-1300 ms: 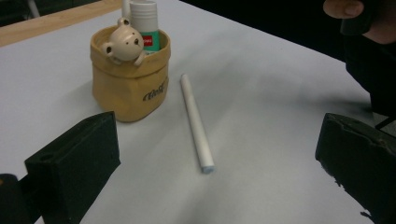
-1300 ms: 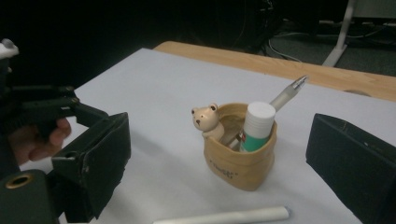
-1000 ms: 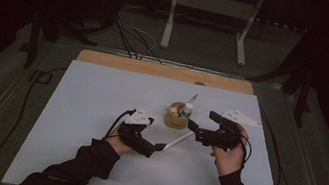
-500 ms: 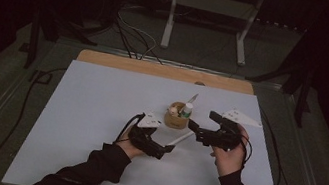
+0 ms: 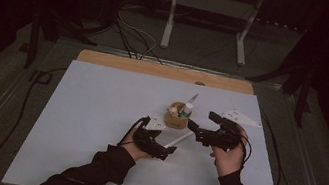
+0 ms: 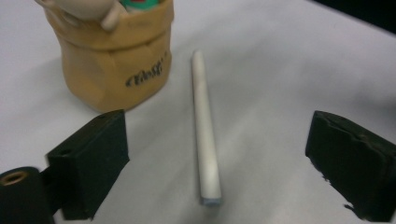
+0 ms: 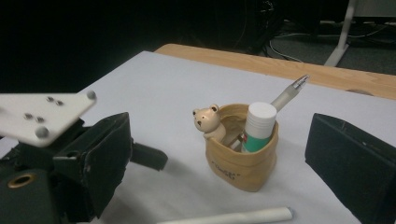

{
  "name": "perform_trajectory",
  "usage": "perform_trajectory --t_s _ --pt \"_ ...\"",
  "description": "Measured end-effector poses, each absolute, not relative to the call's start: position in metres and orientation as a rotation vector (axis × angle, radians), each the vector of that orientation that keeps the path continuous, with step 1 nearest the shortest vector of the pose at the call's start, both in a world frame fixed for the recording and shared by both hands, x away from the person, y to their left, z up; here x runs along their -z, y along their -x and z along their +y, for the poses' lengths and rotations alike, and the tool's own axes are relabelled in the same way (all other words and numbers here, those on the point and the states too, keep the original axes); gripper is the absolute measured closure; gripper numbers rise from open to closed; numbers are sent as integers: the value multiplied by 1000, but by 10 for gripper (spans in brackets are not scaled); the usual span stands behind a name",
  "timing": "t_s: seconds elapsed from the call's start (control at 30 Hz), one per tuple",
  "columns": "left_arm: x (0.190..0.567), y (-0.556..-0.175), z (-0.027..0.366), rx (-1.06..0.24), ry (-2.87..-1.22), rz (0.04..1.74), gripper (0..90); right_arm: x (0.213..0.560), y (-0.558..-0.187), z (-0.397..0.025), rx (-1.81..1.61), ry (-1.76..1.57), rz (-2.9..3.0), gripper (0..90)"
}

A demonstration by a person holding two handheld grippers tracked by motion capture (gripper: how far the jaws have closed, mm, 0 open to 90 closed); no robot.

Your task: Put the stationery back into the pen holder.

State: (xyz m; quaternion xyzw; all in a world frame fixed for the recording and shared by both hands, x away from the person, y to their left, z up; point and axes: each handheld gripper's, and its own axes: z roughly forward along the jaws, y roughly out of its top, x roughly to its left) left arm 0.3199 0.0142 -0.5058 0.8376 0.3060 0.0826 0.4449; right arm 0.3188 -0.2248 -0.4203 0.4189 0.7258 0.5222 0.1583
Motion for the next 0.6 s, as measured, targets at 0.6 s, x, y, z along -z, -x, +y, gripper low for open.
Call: perform_trajectory --t_s 0.6 --pt "510 -318 -5 -229 -2204 825 454 419 -319 -226 -1499 -1200 2071 71"
